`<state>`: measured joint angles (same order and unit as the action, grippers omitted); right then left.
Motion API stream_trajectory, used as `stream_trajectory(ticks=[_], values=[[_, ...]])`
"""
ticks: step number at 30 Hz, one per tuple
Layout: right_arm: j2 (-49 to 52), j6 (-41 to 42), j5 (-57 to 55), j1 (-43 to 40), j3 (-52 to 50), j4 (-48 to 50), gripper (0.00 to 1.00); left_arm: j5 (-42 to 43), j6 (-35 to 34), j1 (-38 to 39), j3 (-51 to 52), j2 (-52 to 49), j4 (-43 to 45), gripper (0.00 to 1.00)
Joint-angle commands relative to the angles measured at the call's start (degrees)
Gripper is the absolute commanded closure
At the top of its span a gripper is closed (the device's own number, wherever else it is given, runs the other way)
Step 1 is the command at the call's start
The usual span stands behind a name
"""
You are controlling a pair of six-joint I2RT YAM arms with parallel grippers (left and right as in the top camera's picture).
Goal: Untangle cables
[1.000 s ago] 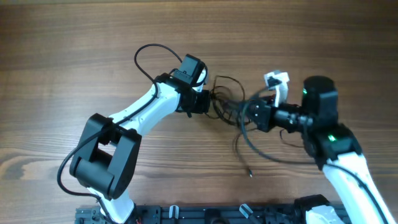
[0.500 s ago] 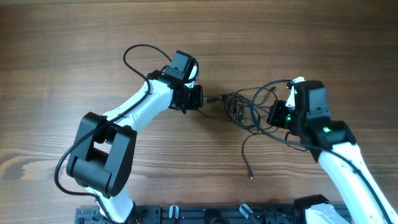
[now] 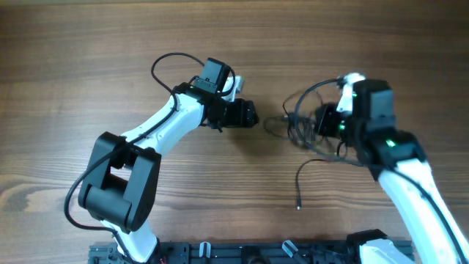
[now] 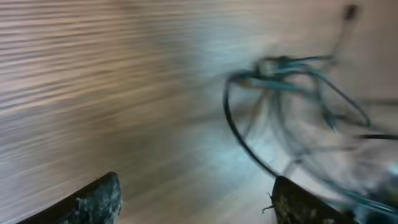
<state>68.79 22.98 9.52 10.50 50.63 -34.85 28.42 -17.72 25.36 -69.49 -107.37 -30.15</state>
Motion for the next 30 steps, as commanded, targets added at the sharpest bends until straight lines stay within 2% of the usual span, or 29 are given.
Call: stream_trajectory(ticks=[1,3,5,6,7,8,11,13,14,15,17,18,20,22,26,30], values=[[8.8,1.0,6.7,-0.1,-0.7,-2.5,0.72,11.2,2.5,-0.3,-0.5,-0.6,1.2,0.18],[10.0,-2.4,8.8,-0.1,0.2,-2.3,0.56,11.2,2.5,-0.3,-0.5,-0.6,1.2,0.17],[9.1,-8.2,10.0,-0.1,5.9,-4.7,0.32,11.2,2.5,0.3,-0.5,-0.6,1.2,0.15],[9.0,-9.9,9.9,-0.1,8.5,-5.4,0.24,11.1,2.5,0.9,-0.5,-0.6,1.6,0.15],[9.0,-10.7,9.9,-0.1,9.5,-4.9,0.16,10.8,2.5,1.6,-0.5,-0.7,2.3,0.14],[9.1,-10.8,9.6,-0.1,9.3,-3.8,0.15,10.3,2.5,2.3,-0.5,-0.7,3.0,0.14],[13.4,-10.7,9.5,-0.1,6.1,-3.6,0.15,3.4,1.8,5.6,-0.5,-0.7,4.3,0.2],[17.4,-7.2,10.1,-0.1,2.8,-4.5,0.15,-0.4,1.8,6.7,-0.5,-0.7,4.3,0.21],[18.5,-6.0,10.1,0.0,2.0,-5.1,0.17,-1.6,1.8,6.8,-0.5,-0.7,4.3,0.22],[20.0,-5.4,10.4,0.0,0.7,-5.4,0.24,-3.5,1.8,6.8,-0.5,-0.7,4.3,0.23],[22.8,-4.9,10.6,0.0,-2.4,-3.2,0.26,-6.8,1.8,6.7,-0.5,-1.3,4.7,0.24],[23.9,-4.8,10.5,0.0,-4.2,1.0,0.26,-7.8,1.8,6.7,-0.5,-1.9,5.2,0.26],[25.0,-4.4,11.1,0.0,-5.9,5.9,0.34,-7.7,0.3,6.7,-0.5,-3.1,6.1,0.32],[25.5,-2.9,11.6,0.0,-6.1,7.8,0.5,-7.7,-1.0,6.8,-0.5,-4.9,7.3,0.43],[25.5,-2.9,11.4,0.0,-6.1,8.3,0.53,-7.3,-2.3,6.9,-0.5,-7.9,8.8,0.47],[25.5,-2.9,10.9,0.0,-6.1,10.1,0.64,-7.3,-2.3,7.8,-0.5,-10.1,9.9,0.51]])
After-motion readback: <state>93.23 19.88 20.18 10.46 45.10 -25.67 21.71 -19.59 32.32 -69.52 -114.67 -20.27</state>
